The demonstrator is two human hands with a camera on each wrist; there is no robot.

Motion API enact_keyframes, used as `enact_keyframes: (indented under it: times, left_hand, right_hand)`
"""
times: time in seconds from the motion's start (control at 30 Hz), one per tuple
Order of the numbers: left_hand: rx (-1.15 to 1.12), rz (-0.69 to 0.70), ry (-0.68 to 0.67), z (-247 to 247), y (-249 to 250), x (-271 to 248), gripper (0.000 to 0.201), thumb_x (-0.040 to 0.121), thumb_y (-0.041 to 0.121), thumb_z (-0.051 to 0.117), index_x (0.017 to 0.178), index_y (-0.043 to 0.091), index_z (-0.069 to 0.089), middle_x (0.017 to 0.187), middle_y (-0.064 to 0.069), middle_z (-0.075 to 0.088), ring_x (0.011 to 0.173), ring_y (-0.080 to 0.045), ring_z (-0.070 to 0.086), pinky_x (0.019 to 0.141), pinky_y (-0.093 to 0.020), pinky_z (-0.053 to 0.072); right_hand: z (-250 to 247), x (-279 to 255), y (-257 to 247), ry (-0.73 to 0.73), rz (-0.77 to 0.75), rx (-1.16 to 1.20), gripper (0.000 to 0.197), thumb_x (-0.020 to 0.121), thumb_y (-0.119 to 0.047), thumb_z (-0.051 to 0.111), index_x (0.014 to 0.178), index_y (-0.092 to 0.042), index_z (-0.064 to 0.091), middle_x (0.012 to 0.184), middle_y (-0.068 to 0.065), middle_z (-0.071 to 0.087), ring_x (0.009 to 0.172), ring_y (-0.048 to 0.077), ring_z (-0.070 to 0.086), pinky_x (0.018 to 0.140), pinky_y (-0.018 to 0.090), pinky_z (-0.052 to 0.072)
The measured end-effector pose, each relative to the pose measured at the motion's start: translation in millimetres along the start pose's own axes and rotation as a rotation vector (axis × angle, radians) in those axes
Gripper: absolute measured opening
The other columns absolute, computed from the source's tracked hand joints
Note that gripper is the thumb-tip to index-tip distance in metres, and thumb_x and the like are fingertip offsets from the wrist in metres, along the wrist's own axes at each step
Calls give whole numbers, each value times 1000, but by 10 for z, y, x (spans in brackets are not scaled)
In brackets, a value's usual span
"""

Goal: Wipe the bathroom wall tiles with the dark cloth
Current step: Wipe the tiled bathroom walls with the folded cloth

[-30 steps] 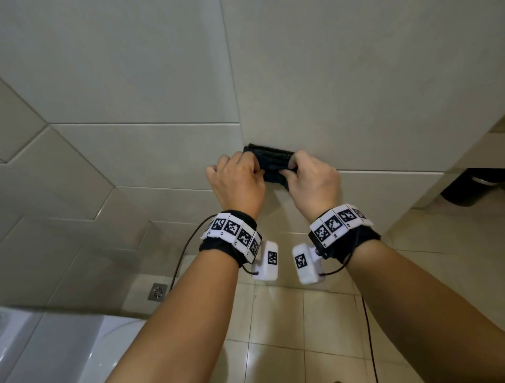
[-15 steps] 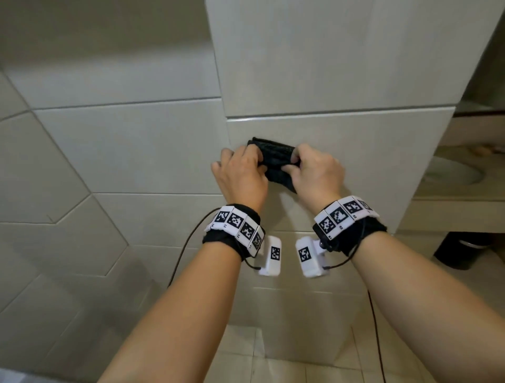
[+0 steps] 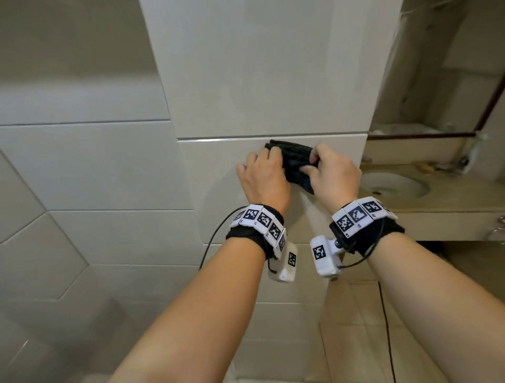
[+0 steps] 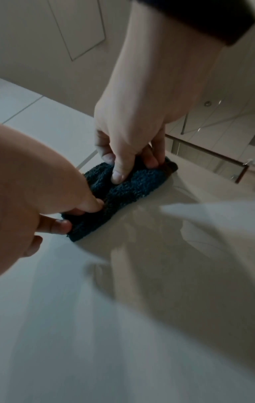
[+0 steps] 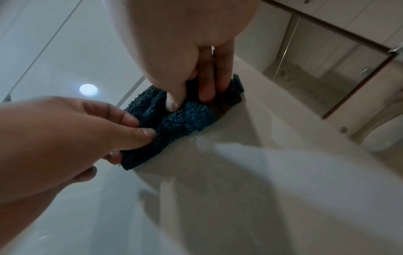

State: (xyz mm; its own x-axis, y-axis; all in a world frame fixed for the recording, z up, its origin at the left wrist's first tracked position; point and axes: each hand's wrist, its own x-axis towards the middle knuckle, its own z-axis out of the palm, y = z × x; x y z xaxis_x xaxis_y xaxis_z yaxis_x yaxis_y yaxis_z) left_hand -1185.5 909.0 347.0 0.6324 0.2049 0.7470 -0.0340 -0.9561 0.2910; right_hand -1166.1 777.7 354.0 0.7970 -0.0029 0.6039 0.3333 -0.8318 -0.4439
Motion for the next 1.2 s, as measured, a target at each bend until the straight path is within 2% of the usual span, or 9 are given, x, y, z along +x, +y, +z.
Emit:
enact_keyframes:
  times: [0.13,0.27,0.43,0.53,0.73,0.83,0.97,1.03,1.2]
  left_hand:
    - [-28,21,-92,151,285,-168,17,88,23,64,104,21,57,105,2,62,100,-25,53,75,-37,28]
    - [-48,11,-107,156,352,-239,24,90,29,64,110,19,56,110,-1,61,105,-26,53,81,-40,35]
    - [-75,73,-75,67,265,-278,23,86,19,67,108,19,60,101,-1,63,94,-28,54,73,-38,35]
    - [-174,132,-48,76,189,-269,31,76,5,70,106,11,64,98,-10,60,86,-33,55,67,-41,45]
    - [-162,117,8,-74,-227,-126,37,74,6,72,109,12,63,100,-11,55,87,-32,55,64,-42,49]
    - [-131,63,26,-240,-569,-20,34,76,6,70,108,12,63,99,-11,55,87,-32,55,63,-41,47]
    - [-91,-39,17,-424,-1047,105,28,82,11,66,110,14,61,103,-12,54,89,-34,56,60,-37,41]
    - [-69,-65,24,-497,-1244,144,27,84,15,66,111,15,60,103,-12,54,88,-34,57,59,-39,44]
    - [-71,-91,47,-584,-1509,187,28,86,19,68,112,15,59,103,-11,54,87,-33,57,60,-42,49]
  right_hand:
    - [-115,-74,319,-8,20,-33,19,87,-34,67,89,-26,50,79,-2,65,81,31,62,74,44,50]
    - [-140,-74,401,-24,-22,-52,18,88,-33,65,90,-25,50,81,-1,65,80,32,62,74,42,48]
    - [-87,-81,376,-16,-70,-70,17,90,-32,62,102,-25,51,90,0,67,86,32,62,72,40,40]
    - [-50,-78,291,6,-109,-60,19,91,-30,61,108,-24,53,94,0,66,90,31,62,70,38,39]
    - [137,24,-148,65,-239,-68,25,90,-31,61,114,-25,58,99,0,67,89,33,63,67,37,43]
    - [309,24,-526,92,-288,-59,28,89,-29,61,117,-27,59,96,0,66,84,34,62,63,35,38]
    - [568,9,-1028,92,-376,-72,28,90,-27,60,118,-26,58,86,2,61,67,34,60,56,32,34]
    - [668,16,-1243,86,-414,-85,30,91,-25,58,120,-27,58,84,3,58,62,33,58,53,31,33]
    - [765,56,-1548,59,-433,-100,33,91,-21,55,122,-31,59,84,3,60,63,34,60,53,31,31]
